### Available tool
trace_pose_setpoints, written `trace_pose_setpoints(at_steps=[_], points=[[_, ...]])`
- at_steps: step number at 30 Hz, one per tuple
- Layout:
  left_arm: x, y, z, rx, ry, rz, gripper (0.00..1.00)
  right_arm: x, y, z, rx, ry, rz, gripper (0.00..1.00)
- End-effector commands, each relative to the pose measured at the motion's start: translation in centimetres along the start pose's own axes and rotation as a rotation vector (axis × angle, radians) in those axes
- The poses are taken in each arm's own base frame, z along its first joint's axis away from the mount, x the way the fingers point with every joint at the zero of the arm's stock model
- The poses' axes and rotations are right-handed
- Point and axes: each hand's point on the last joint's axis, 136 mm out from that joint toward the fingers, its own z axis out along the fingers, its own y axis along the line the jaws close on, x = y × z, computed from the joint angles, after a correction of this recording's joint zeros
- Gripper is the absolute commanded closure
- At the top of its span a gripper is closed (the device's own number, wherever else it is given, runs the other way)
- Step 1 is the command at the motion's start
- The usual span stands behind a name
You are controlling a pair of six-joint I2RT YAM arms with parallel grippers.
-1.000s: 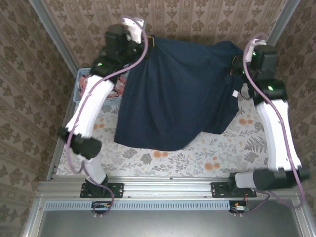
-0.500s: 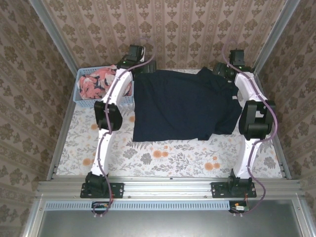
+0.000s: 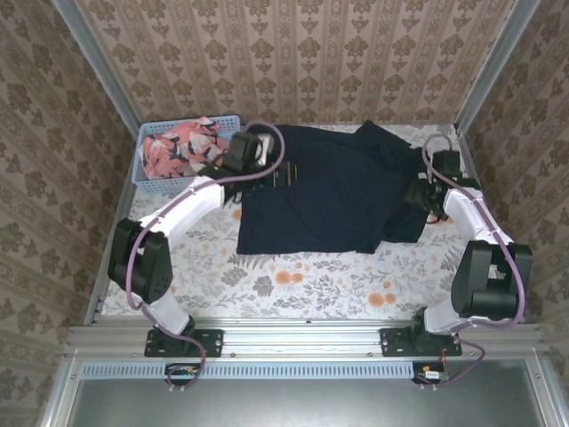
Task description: Fold and stack the mixed laundry pile
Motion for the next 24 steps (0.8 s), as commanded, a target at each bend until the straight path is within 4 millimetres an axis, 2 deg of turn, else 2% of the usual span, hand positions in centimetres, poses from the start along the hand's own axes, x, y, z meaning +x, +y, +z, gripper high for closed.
trace_pose_setpoints(at_steps=[1,5,10,12,14,17,19,21,22,24], points=[[3.0,1.5,2.5,-0.017,0.024,-0.139,0.01,3.3,-1.2,1.6,-0.018,0.127,0.108,0.31],[5.9,3.4,4.5,-0.070,0.091,-0.194,0.00,5.9,0.0,3.2,-0.101,0.202,0.150,0.41],[6.8,5.3,5.0,-0.120,0.094,-0.204,0.00,6.5,1.8,4.3,-0.144,0.208,0.161,0.42],[7.2,6.4,5.4,-0.147,0.096,-0.208,0.00,7.0,1.2,5.2,-0.105,0.225,0.180,0.46],[7.7,7.6,5.8,-0.165,0.102,-0.220,0.00,7.3,0.6,5.8,-0.072,0.235,0.182,0.56],[8.3,9.4,6.7,-0.191,0.113,-0.234,0.00,7.3,-0.4,5.9,-0.021,0.220,0.178,0.82],[8.4,10.3,7.2,-0.211,0.130,-0.231,0.00,6.9,-0.9,5.5,-0.007,0.204,0.178,0.93],[8.4,10.7,7.6,-0.219,0.145,-0.209,0.00,6.2,-2.1,4.6,0.028,0.176,0.184,1.00],[8.0,12.0,7.4,-0.247,0.142,-0.213,0.00,5.9,-2.6,4.3,0.037,0.167,0.192,1.00],[7.5,12.9,7.5,-0.277,0.148,-0.175,0.00,5.3,-4.4,3.6,0.022,0.152,0.268,1.00]])
